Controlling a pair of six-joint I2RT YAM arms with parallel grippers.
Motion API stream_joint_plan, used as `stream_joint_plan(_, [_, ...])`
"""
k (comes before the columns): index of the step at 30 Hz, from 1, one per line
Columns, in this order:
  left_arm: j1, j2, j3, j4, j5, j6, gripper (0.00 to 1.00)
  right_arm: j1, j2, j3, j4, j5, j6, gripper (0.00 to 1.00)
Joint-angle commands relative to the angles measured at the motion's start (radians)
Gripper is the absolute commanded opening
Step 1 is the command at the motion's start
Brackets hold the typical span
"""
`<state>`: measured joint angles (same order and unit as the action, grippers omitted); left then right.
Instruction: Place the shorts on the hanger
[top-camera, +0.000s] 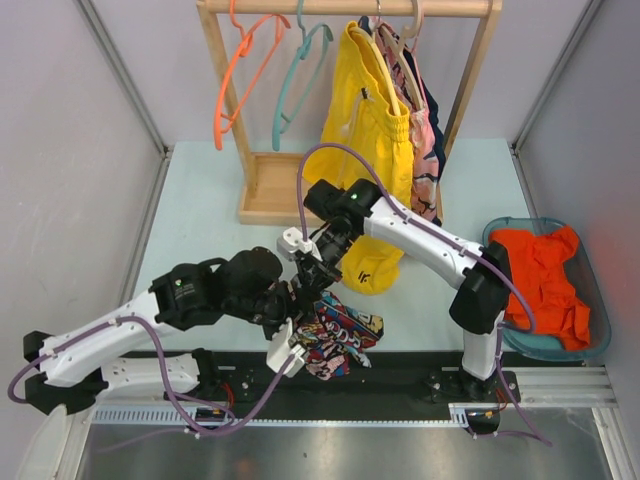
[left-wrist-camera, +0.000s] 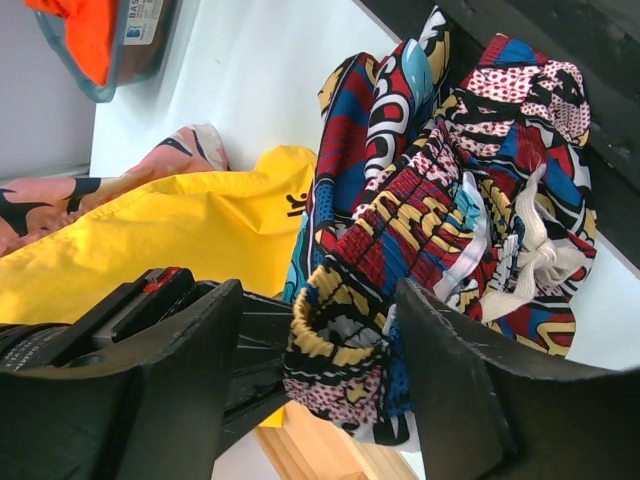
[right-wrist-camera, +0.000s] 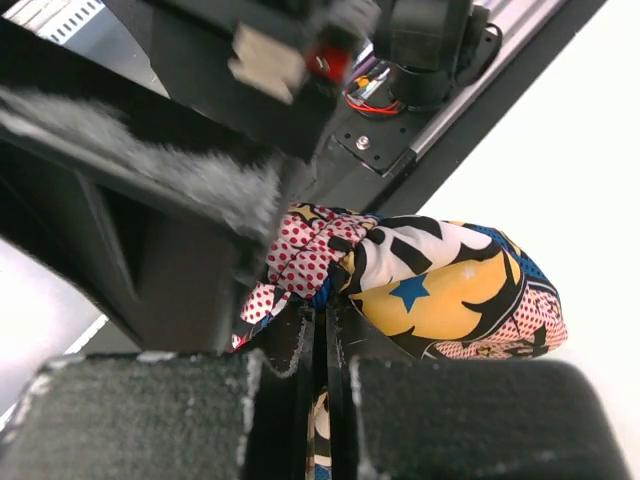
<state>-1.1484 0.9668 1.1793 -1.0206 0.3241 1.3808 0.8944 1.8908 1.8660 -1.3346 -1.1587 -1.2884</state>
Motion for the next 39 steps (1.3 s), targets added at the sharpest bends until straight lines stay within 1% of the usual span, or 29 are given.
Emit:
stream_joint_plan(1, [-0.005, 0.006, -0.004, 0.014, -0.039, -0.006, 0.58, 0.026, -0.016, 0.036, -0.181, -0.038, -0.042, 0.01])
stream_joint_plan(3, [-0.005, 0.006, -0.007, 0.001, -0.048, -0.017, 0.51, 0.025, -0.012, 0.042, -0.179, -0.038, -0.043, 0.01])
stream_joint_plan(4, [-0.007, 0.003, -0.015, -0.002, -0.051, -0.035, 0.41, 0.023, -0.013, 0.050, -0.179, -0.036, -0.042, 0.01])
stream_joint_plan(6, [-0.007, -0.014, -0.027, -0.012, -0.059, -0.051, 0.33, 0.017, -0.012, 0.055, -0.181, -0.036, -0.042, 0.01])
stream_joint_plan(7, [-0.005, -0.023, -0.044, -0.009, -0.062, -0.074, 0.26, 0.005, -0.010, 0.062, -0.181, -0.036, -0.038, 0.01])
stream_joint_plan(8, [-0.007, -0.045, -0.053, 0.008, -0.066, -0.086, 0.23, -0.002, -0.006, 0.065, -0.178, -0.042, -0.037, 0.03])
stream_joint_plan(9, [-0.007, -0.060, -0.063, 0.017, -0.069, -0.118, 0.21, -0.009, -0.001, 0.068, -0.175, -0.044, -0.020, 0.06])
stream_joint_plan(10, [-0.005, -0.069, -0.072, 0.043, -0.066, -0.143, 0.08, -0.018, 0.004, 0.073, -0.161, -0.045, 0.001, 0.15])
stream_joint_plan(11, [-0.005, -0.077, -0.072, 0.056, -0.066, -0.172, 0.01, -0.044, 0.007, 0.076, -0.114, -0.047, 0.030, 0.24])
stream_joint_plan(12, [-0.005, -0.077, -0.069, 0.072, -0.074, -0.254, 0.00, -0.061, 0.013, 0.075, -0.076, -0.050, 0.122, 0.31])
stream_joint_plan(13, [0.013, -0.073, -0.052, 0.085, -0.068, -0.296, 0.00, -0.080, 0.014, 0.071, -0.031, -0.050, 0.170, 0.36])
stream_joint_plan(14, [0.036, -0.062, -0.041, 0.106, -0.057, -0.339, 0.00, -0.130, 0.016, 0.068, 0.071, -0.044, 0.238, 0.45])
stream_joint_plan(15, [0.068, -0.042, -0.034, 0.126, -0.040, -0.442, 0.00, -0.155, 0.013, 0.064, 0.133, -0.035, 0.308, 0.49])
stream_joint_plan(16, [0.158, -0.030, -0.021, 0.143, -0.001, -0.489, 0.00, -0.185, 0.008, 0.056, 0.199, -0.007, 0.454, 0.52])
stream_joint_plan(17, [0.209, -0.020, -0.018, 0.184, 0.018, -0.534, 0.00, -0.213, 0.001, 0.032, 0.315, 0.007, 0.516, 0.63])
stream_joint_plan(18, [0.322, 0.001, -0.021, 0.213, 0.023, -0.633, 0.00, -0.269, -0.021, 0.013, 0.369, 0.022, 0.568, 0.65])
stream_joint_plan(20, [0.445, 0.025, -0.021, 0.263, 0.061, -0.709, 0.00, -0.313, -0.058, -0.033, 0.513, 0.095, 0.732, 0.69])
stream_joint_plan(21, [0.508, 0.041, -0.018, 0.269, 0.084, -0.773, 0.00, -0.351, -0.074, -0.072, 0.535, 0.115, 0.763, 0.69])
stream_joint_plan(22, [0.623, 0.062, -0.024, 0.280, 0.104, -0.802, 0.00, -0.367, -0.109, -0.088, 0.546, 0.154, 0.785, 0.69])
stream_joint_plan(24, [0.721, 0.079, -0.038, 0.290, 0.124, -0.873, 0.00, -0.391, -0.145, -0.140, 0.546, 0.189, 0.822, 0.69])
stream_joint_plan(25, [0.819, 0.078, -0.064, 0.303, 0.133, -0.897, 0.00, -0.405, -0.179, -0.165, 0.534, 0.218, 0.827, 0.68])
stream_joint_plan(27, [0.906, 0.073, -0.095, 0.318, 0.127, -0.961, 0.00, -0.408, -0.215, -0.209, 0.482, 0.234, 0.814, 0.67])
stream_joint_plan(28, [0.984, 0.064, -0.136, 0.339, 0.116, -0.989, 0.00, -0.401, -0.234, -0.276, 0.471, 0.267, 0.813, 0.66])
stream_joint_plan(29, [1.024, 0.062, -0.157, 0.343, 0.115, -1.012, 0.00, -0.394, -0.280, -0.309, 0.471, 0.278, 0.816, 0.66])
stream_joint_plan(31, [1.093, 0.056, -0.222, 0.340, 0.118, -1.051, 0.00, -0.373, -0.312, -0.394, 0.466, 0.318, 0.828, 0.64])
stream_joint_plan(32, [1.102, 0.047, -0.242, 0.341, 0.115, -1.060, 0.00, -0.332, -0.326, -0.416, 0.465, 0.344, 0.836, 0.62])
stream_joint_plan(34, [1.113, 0.043, -0.291, 0.347, 0.118, -1.078, 0.00, -0.290, -0.329, -0.445, 0.466, 0.404, 0.853, 0.60])
stream_joint_plan(36, [1.113, 0.039, -0.313, 0.350, 0.124, -1.095, 0.00, -0.238, -0.317, -0.485, 0.520, 0.435, 0.896, 0.56])
stream_joint_plan(39, [1.115, 0.044, -0.345, 0.359, 0.101, -1.092, 0.00, -0.189, -0.268, -0.513, 0.636, 0.543, 0.991, 0.56])
